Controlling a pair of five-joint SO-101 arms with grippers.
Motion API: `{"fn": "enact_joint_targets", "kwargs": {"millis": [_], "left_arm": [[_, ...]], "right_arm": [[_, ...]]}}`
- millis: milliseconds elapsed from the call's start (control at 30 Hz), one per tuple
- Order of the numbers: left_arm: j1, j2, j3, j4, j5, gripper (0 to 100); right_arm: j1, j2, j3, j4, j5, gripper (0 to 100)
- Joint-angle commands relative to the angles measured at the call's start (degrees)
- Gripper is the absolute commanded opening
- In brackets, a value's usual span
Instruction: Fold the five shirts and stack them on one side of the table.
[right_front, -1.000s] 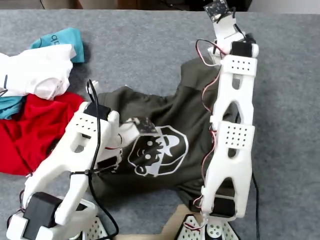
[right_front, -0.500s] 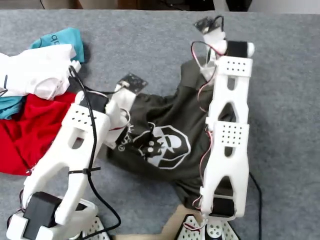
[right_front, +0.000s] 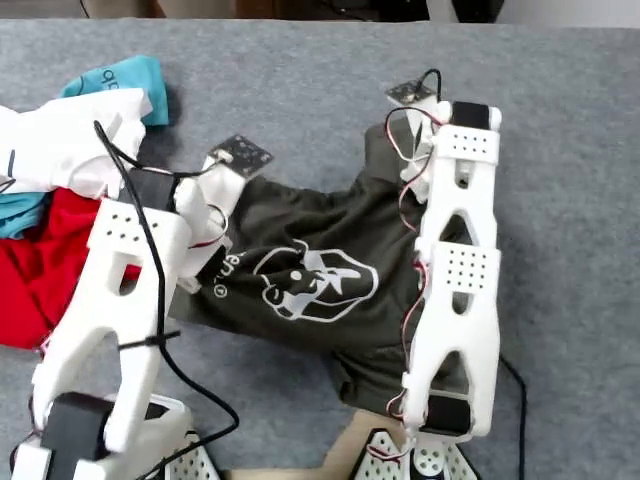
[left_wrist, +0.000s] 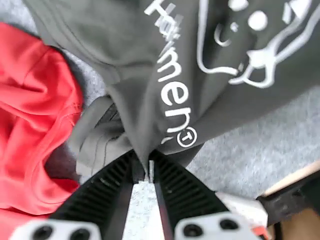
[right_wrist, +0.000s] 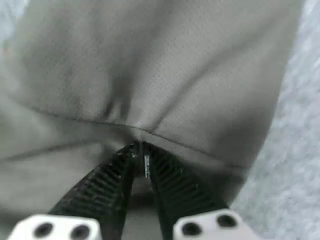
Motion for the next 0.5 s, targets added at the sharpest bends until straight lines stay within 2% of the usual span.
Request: {"fn": "enact_joint_targets", "kwargs": {"millis": [0, 133, 300, 467], "left_arm": [[3.0, -5.1, 0.4, 2.5, -4.0, 2], [9.6, -8.7, 9.3, 2.5, -4.5, 2], [15.1, -12.5, 18.9, 2.2, -4.4, 2], [15.5, -13.9, 23.6, 2.2, -4.6, 2]], "right_arm": [[3.1, -6.6, 13.8, 1.1, 3.2, 0.5], [6.5, -13.2, 25.6, 0.7, 6.4, 0.5], [10.5, -20.8, 31.2, 0.4, 9.8, 0.5], [11.6, -27.3, 32.6, -0.6, 11.2, 0.5]]}}
